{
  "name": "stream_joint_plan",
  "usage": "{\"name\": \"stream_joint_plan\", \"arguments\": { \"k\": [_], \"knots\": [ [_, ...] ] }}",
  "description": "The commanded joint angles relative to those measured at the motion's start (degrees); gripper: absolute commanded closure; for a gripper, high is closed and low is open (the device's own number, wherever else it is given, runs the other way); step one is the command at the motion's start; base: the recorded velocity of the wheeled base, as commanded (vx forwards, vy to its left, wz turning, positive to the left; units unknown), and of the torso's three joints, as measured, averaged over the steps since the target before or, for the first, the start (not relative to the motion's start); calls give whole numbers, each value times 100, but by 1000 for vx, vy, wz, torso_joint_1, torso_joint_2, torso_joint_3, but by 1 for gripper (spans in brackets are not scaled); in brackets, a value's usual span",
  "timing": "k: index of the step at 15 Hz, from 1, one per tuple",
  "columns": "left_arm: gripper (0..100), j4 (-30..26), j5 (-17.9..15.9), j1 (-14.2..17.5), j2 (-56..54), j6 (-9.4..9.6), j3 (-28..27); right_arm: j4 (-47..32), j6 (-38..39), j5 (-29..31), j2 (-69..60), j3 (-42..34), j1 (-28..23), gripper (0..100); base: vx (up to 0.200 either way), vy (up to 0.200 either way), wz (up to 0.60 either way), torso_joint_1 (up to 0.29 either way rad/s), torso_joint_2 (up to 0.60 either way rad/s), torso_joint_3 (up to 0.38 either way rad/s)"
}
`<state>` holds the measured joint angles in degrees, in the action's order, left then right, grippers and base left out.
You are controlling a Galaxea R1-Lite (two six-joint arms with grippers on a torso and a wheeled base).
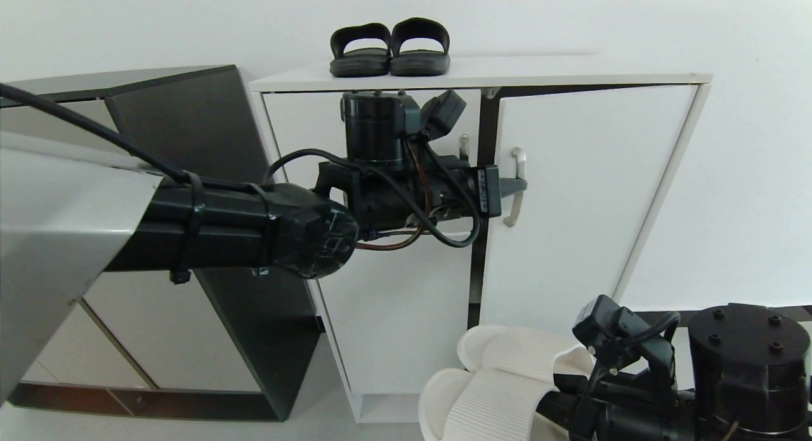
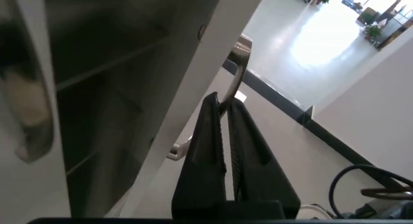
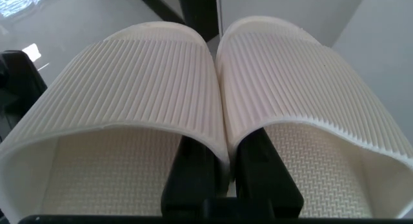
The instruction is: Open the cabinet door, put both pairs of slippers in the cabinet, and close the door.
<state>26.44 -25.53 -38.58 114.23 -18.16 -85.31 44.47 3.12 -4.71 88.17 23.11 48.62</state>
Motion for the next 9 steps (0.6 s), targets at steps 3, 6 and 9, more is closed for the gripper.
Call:
{"name": "stream_joint_plan", "arguments": {
  "k": [3,6,9],
  "knots": [
    [100,476,136,-290,-735,50,1078,0,-4,-13,-81,-79,8,100,0,0,0,0,0,0],
    [100,757,355,-334,-1087,138,1482,-123,-171,-13,-99,-96,16,100,0,0,0,0,0,0],
    [100,915,373,-202,-1051,138,1350,-422,-312,-4,-134,-61,25,100,0,0,0,0,0,0]
  ]
}}
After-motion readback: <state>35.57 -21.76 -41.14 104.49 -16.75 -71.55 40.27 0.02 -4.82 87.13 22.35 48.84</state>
